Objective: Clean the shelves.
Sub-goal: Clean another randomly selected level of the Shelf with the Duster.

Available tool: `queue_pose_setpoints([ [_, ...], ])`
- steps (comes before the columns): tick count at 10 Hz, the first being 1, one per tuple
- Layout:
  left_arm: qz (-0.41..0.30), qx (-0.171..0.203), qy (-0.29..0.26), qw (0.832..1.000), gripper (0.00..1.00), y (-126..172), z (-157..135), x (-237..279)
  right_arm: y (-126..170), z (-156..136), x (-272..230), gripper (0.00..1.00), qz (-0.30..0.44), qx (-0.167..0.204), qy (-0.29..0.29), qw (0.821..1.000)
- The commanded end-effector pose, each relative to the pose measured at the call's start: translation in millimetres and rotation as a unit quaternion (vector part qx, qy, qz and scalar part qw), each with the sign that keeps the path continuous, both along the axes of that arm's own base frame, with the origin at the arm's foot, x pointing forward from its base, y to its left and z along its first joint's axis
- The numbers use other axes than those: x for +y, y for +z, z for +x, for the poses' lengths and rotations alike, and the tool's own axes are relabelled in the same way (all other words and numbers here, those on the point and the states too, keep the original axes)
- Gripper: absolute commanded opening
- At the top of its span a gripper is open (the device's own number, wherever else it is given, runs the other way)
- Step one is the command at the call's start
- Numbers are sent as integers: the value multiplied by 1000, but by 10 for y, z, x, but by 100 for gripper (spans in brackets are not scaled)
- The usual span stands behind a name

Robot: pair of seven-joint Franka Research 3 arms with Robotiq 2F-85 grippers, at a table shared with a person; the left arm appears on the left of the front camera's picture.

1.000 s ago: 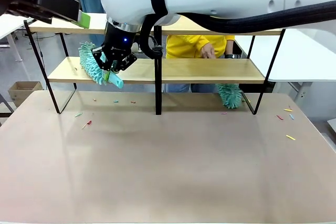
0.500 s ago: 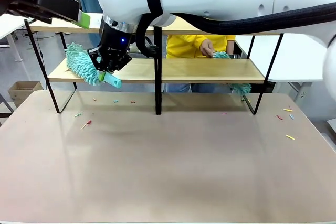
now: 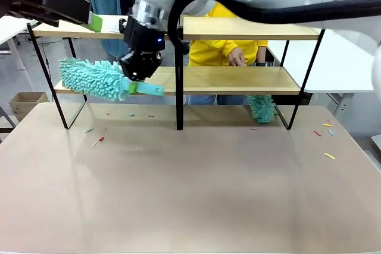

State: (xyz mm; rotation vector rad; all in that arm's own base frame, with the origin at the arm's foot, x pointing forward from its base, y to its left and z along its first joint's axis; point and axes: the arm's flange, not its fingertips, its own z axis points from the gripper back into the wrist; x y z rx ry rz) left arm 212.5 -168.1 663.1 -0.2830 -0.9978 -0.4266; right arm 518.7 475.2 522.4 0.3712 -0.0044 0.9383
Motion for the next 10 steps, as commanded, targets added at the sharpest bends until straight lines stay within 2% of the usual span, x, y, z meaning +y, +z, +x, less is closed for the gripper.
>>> queue_pose_setpoints([
  [1, -1, -4, 0, 1000, 100, -10, -5, 9, 130, -110, -396, 12, -13, 14, 80, 997],
  [4, -1, -4, 0, 1000, 100, -10, -5, 9, 87, -107, -742, 12, 48, 52, 80, 994],
  [7, -1, -4, 0, 1000, 100, -10, -5, 9, 92, -152, -945, 12, 60, 78, 85, 992],
  [9, -1, -4, 0, 1000, 100, -10, -5, 9, 162, -255, -1187, 12, 46, 104, 109, 988],
  [10, -1, -4, 0, 1000, 100, -10, -5, 9, 185, -365, -1385, 12, 2, 130, 97, 987],
])
